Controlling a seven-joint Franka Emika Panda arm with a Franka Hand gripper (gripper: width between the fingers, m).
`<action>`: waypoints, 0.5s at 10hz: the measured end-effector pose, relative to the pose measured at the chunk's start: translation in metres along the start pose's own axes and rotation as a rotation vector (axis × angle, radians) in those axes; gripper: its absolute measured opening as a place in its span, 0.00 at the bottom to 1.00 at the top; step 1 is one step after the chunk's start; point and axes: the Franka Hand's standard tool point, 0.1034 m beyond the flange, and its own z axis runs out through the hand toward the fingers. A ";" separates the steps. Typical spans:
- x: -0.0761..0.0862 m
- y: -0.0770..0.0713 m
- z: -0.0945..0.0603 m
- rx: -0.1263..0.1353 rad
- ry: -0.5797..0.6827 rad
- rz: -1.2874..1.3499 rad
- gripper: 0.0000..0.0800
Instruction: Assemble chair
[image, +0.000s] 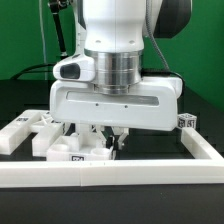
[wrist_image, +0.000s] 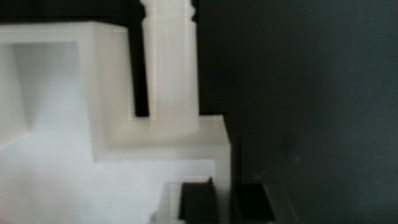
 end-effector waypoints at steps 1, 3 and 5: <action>0.000 0.000 0.000 0.000 0.000 0.000 0.04; 0.000 0.000 0.000 0.000 0.000 0.000 0.04; -0.001 -0.002 0.000 0.000 0.000 -0.005 0.04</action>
Offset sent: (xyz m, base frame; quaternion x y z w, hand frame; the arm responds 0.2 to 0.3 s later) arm 0.0000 0.0000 0.0000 0.0000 0.0000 0.0000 1.0000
